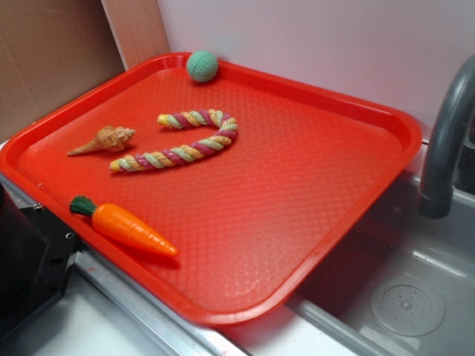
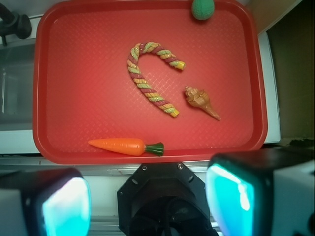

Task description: Grab the carrot.

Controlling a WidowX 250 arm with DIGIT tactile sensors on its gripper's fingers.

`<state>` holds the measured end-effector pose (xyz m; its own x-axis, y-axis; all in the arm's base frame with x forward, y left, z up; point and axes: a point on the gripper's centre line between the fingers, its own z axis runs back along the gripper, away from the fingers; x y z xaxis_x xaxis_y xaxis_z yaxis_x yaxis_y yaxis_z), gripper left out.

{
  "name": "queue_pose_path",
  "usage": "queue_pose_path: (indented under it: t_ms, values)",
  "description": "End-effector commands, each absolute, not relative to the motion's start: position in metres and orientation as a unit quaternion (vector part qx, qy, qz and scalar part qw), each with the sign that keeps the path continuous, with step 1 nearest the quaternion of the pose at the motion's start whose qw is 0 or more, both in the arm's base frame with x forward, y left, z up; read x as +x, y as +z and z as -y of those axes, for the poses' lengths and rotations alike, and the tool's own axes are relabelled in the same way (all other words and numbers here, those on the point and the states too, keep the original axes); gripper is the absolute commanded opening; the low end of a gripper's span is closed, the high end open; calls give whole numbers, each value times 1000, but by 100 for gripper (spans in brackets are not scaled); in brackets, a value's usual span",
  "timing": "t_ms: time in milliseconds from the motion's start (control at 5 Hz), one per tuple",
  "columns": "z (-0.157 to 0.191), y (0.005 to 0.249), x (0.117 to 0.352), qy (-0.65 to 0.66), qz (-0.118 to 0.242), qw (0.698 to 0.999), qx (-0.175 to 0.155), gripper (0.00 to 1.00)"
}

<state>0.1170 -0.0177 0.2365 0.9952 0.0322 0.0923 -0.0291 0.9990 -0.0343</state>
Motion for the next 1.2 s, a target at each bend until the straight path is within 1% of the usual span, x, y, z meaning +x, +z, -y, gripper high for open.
queue_pose_path:
  t_ms: [0,200,1000]
  values:
    - [18,236,117,15,46,999,-16,100]
    - [26,186,138,-111,16,994,15,100]
    - [26,186,138,-111,16,994,15,100]
